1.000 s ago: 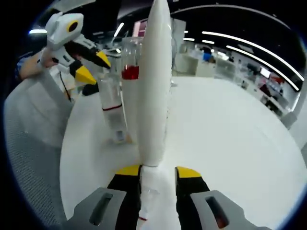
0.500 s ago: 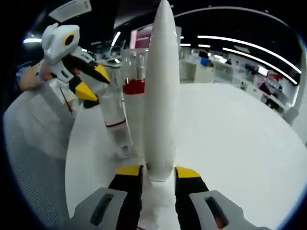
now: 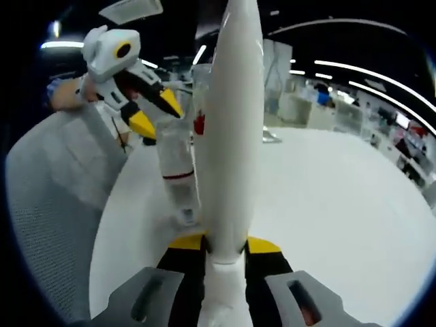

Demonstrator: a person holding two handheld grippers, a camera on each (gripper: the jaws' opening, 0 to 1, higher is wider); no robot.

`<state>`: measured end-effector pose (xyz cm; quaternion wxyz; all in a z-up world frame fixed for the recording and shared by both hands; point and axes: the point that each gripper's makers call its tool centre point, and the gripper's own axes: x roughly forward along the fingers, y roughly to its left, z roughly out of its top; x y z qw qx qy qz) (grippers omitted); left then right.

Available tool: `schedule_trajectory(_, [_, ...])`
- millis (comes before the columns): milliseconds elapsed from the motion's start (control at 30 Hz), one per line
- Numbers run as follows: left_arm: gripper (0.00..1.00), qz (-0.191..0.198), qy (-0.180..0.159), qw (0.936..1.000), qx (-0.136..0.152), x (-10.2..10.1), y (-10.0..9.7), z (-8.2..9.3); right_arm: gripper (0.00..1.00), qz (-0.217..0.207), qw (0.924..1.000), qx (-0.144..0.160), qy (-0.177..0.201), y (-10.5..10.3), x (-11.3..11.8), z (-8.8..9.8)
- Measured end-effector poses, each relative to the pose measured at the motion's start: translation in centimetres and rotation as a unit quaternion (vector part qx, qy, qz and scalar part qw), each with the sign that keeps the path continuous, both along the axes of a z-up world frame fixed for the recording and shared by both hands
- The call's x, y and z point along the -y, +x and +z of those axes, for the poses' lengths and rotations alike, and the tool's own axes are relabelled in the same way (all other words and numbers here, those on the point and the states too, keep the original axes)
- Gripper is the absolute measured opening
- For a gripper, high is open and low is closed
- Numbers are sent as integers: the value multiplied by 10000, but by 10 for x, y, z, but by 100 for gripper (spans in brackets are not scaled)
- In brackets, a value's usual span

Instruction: Arrange the skincare products in the storage area until every visible bottle or jar stands upright without overlapping.

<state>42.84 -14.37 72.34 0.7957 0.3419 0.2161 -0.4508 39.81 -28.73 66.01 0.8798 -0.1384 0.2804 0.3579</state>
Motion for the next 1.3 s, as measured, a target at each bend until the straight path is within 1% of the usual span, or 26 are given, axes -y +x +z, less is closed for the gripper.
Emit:
schedule_trajectory(33, [29, -3, 6, 10000, -4, 0, 0, 0, 16, -24, 10000, -56, -15, 1, 0, -1])
schedule_trajectory(67, [29, -2, 13, 10000, -8, 0, 0, -1, 16, -44, 9998, -164, -115, -2, 2, -3])
schedule_trajectory(100, [29, -6, 26, 10000, -11, 0, -1, -1, 17, -9, 9983, -389, -426, -7, 8, -12])
schedule_trajectory(133, [29, -12, 35, 10000, -10, 0, -1, -2, 18, 97, 9963, -407, -748, -11, 12, -18])
schedule_trajectory(167, [30, -22, 49, 10000, -6, 0, -1, -2, 19, 117, 9958, -373, -823, -11, 13, -21])
schedule_trajectory(200, [30, -34, 54, 10000, 1, 0, -2, -2, 18, 20, 9967, -368, -725, -12, 14, -21])
schedule_trajectory(233, [30, -45, 55, 10000, 4, 0, -2, -2, 17, -174, 9973, -361, -617, -10, 17, -20])
schedule_trajectory(333, [29, -48, 51, 10000, 12, 0, -2, -1, 20, -456, 9983, -308, -215, -6, 18, -11])
schedule_trajectory(433, [29, -37, 47, 10000, 11, 0, -1, -1, 18, -364, 9984, -266, -349, -9, 17, -13])
schedule_trajectory(533, [29, -54, 60, 10000, 20, 0, -2, -1, 16, -397, 9977, -263, -484, -9, 19, -14])
schedule_trajectory(633, [29, -77, 95, 9999, 34, -1, -2, -2, 13, -428, 9978, -271, -433, -8, 19, -12])
schedule_trajectory(767, [29, -63, 68, 10000, 34, -1, -2, -1, 11, -360, 9978, -226, -511, -9, 15, -10])
schedule_trajectory(933, [30, -60, 70, 9999, 44, -1, -2, -1, 11, -445, 9976, -189, -494, -7, 15, -11])
schedule_trajectory(1167, [29, -48, 80, 9999, 73, -1, -1, -1, 12, -448, 9975, -147, -521, -7, 17, -8])
schedule_trajectory(1300, [29, -51, 78, 9999, 74, -1, -1, 0, 14, -546, 9969, -122, -554, -11, 27, -1])
